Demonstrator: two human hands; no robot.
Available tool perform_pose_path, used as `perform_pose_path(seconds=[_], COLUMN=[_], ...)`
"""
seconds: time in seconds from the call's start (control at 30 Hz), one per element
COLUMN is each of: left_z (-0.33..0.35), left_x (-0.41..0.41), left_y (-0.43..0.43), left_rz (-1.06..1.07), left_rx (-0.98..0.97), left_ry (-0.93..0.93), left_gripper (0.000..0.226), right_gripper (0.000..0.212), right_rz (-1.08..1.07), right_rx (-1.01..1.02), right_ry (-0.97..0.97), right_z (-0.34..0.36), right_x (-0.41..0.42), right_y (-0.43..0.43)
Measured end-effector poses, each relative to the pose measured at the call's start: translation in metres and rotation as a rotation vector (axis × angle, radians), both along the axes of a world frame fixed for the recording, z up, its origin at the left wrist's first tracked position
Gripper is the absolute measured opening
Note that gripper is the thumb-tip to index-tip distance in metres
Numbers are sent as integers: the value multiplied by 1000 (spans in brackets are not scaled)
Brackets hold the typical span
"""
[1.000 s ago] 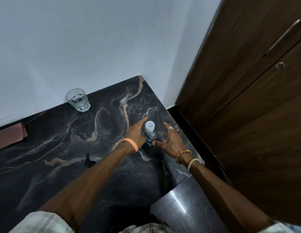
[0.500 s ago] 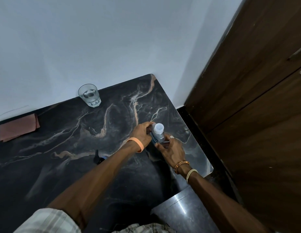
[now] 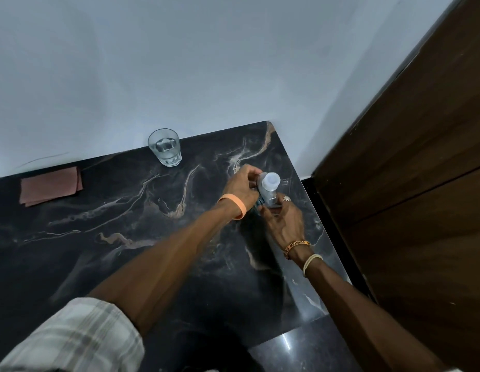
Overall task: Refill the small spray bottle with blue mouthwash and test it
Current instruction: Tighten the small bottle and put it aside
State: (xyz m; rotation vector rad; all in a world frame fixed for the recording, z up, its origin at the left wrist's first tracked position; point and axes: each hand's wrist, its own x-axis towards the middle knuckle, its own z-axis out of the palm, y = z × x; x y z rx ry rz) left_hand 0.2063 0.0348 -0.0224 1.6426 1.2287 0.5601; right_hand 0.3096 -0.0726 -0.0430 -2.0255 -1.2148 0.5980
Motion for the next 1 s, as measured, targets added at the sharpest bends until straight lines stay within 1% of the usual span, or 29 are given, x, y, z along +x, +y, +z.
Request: perform_pose_path(seconds=[0.13, 0.23, 0.37, 0.43, 0.57, 0.63, 0.73, 0.83, 1.0], left_z=[7, 8, 9, 9, 9, 9, 6, 3, -6], left_x=[4, 5, 3, 3, 8, 10, 12, 13, 15], left_y=[37, 66, 104, 123, 154, 167, 182, 190, 193], left_rz=[54, 74, 73, 73, 96, 111, 138, 162, 170], left_rx=[-19, -7, 0, -15, -84, -98, -118, -135, -222], left_ry=[-39, -8, 10, 2, -66, -81, -106, -119, -175], left_gripper=[41, 45, 46, 47, 53, 56, 56, 54, 60], right_gripper=[31, 35, 37, 35, 22, 20, 19, 23, 22], right_rz=[18, 17, 59, 65, 33, 34, 28, 25, -9], right_rx=[23, 34, 26, 16, -10, -10, -10, -27, -43], right_ry=[-16, 2, -37, -34, -58, -66, -75, -78, -90], right_z=[2, 3, 4, 4, 7, 7, 4, -2, -10], right_x=[4, 3, 7, 10, 16, 18, 18, 17, 17], right_y=[43, 75, 114, 134, 171, 187, 205, 218, 227])
